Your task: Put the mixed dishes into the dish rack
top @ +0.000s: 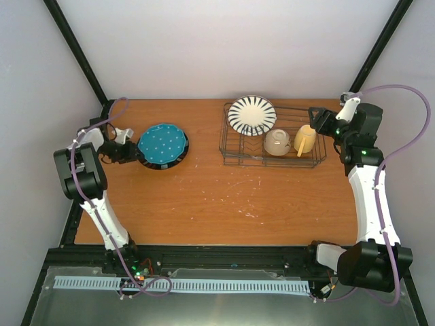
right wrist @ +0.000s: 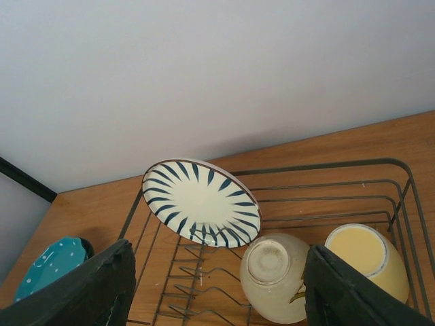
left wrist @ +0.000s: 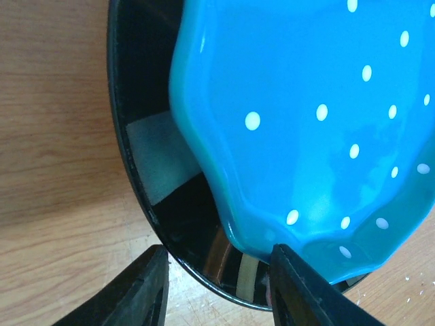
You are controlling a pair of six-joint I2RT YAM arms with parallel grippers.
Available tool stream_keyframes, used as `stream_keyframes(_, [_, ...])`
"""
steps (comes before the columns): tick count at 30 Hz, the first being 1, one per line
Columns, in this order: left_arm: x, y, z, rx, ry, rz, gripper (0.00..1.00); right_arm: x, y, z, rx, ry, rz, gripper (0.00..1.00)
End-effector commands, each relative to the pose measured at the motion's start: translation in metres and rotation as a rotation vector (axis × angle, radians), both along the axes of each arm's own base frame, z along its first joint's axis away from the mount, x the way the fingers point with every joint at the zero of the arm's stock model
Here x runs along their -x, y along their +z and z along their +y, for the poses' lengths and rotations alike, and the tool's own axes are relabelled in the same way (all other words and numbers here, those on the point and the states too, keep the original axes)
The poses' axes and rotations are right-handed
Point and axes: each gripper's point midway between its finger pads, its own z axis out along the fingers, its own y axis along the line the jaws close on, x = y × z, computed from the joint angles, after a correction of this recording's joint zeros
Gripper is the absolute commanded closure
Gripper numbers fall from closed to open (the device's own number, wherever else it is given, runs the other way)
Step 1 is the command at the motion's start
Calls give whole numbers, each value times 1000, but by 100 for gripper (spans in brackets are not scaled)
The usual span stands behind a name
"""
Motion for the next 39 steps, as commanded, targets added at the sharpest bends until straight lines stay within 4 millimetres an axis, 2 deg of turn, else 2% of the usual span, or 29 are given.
stream_keyframes(1, [-14, 9, 2, -19, -10, -33, 60, -3, 13, -1, 2, 7, -30, 33])
stream_keyframes(13, [-20, 32, 7, -51, -5, -78, 63, -4, 8, 3, -13, 29, -23, 34])
stream_keyframes(20, [-24, 34, -2, -42, -22, -77, 65, -2, 8, 4, -17, 35, -25, 34])
stream_keyframes(29, [-28, 10, -31, -17, -83, -24, 66, 1, 10, 5, -8, 38, -31, 34])
stream_keyframes(33, [-26, 0, -37, -17, -100, 7, 68, 3, 12, 4, 7, 33, -35, 34])
stream_keyframes(39, [-15, -12, -38, -25, -105, 39, 87, 4, 10, 5, 4, 36, -32, 34])
